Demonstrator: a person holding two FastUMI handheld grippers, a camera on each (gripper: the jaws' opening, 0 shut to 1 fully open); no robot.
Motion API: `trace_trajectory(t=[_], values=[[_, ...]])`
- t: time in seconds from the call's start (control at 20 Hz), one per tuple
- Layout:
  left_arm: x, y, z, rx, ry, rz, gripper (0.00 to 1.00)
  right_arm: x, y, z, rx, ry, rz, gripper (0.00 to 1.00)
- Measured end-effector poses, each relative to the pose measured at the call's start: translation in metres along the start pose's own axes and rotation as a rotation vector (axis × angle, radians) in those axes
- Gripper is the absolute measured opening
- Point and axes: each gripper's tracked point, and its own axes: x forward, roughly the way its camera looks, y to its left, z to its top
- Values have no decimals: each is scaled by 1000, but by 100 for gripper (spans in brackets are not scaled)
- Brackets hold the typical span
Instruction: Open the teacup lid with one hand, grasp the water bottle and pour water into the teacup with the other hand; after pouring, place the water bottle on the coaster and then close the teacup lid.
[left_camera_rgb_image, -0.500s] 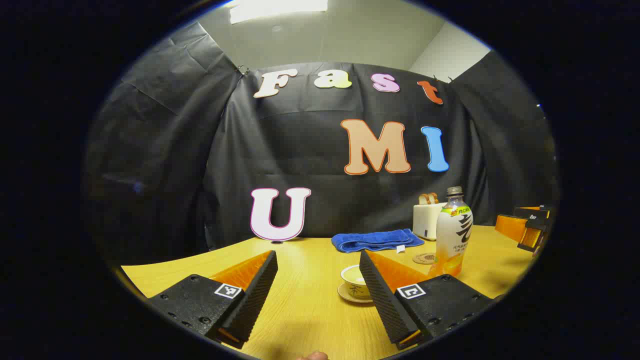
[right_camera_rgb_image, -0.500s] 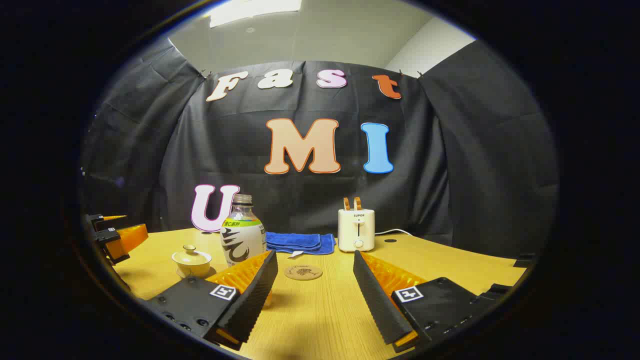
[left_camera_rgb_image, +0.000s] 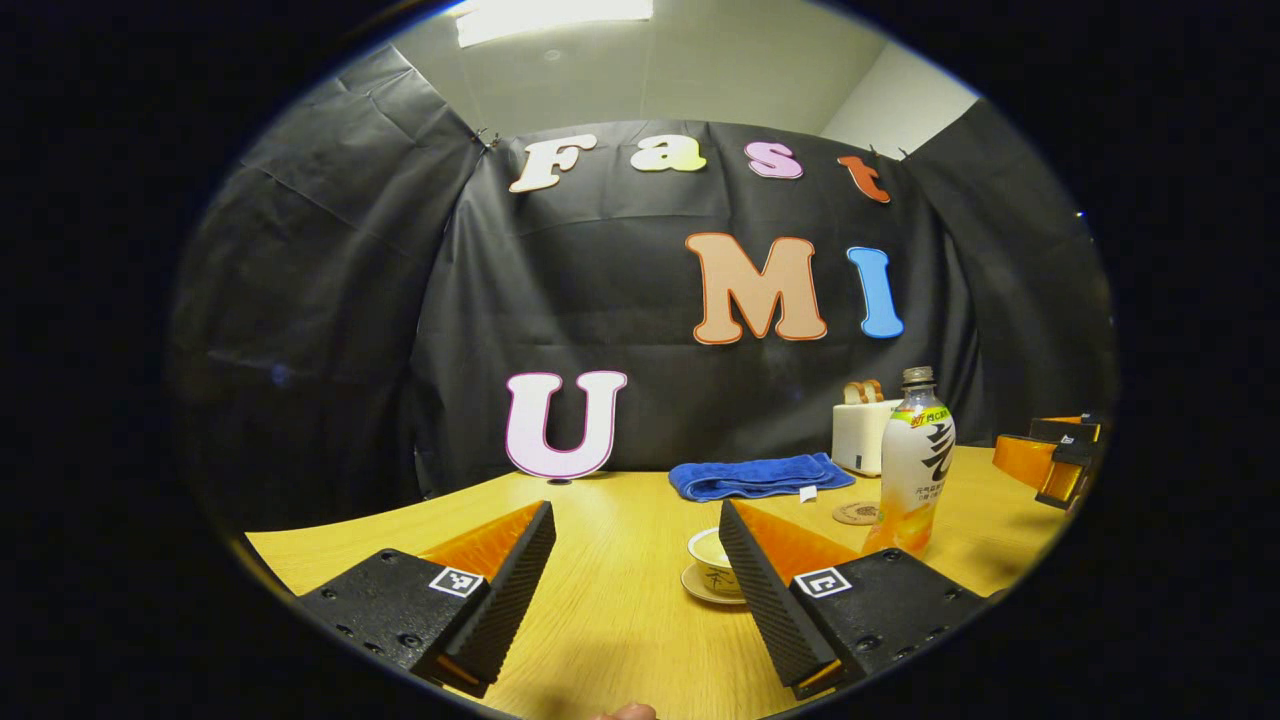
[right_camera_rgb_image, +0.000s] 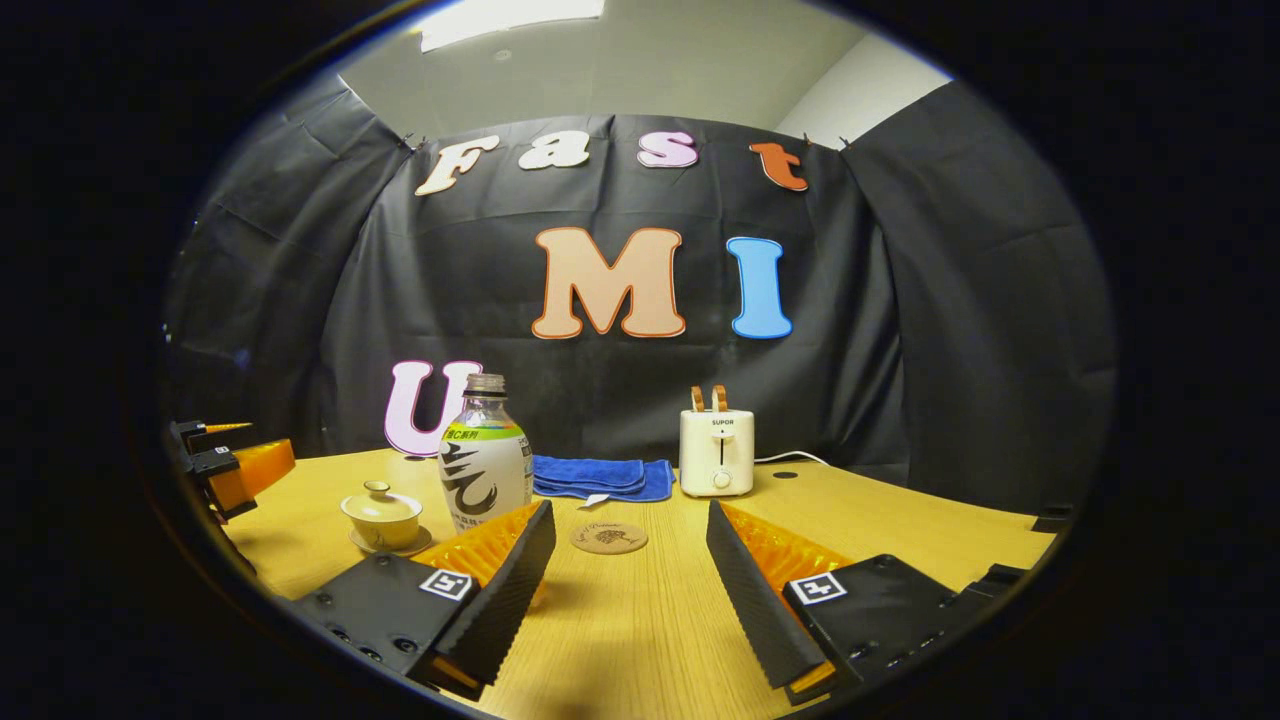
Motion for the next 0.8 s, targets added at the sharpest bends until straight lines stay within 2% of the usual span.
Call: trace_trajectory(t=[0.15,0.2,0.25,0.3,0.35,0.4,0.55,0.6,0.65,0.8], values=[[0,-2,-1,0,1,-6,96,0,1,-1,0,2,6,98],[1,-2,0,-1,-1,-10,96,0,1,-1,0,3,8,93],[1,-4,0,-2,-1,-14,96,1,2,-1,1,4,12,98],[1,-6,0,-1,2,-26,96,1,2,-2,0,5,15,98],[1,-7,-2,0,8,-30,96,1,3,-2,-2,6,20,93],[2,-8,-3,1,10,-34,96,1,3,-2,-4,5,24,98],[3,-9,-4,5,21,-40,96,2,4,0,-13,0,33,98],[4,-11,-8,11,38,-45,96,2,4,-1,-15,0,35,93],[6,-14,-10,14,47,-54,96,2,4,0,-16,0,36,98],[12,-27,-7,22,60,-112,96,2,3,-1,-16,-1,39,98]])
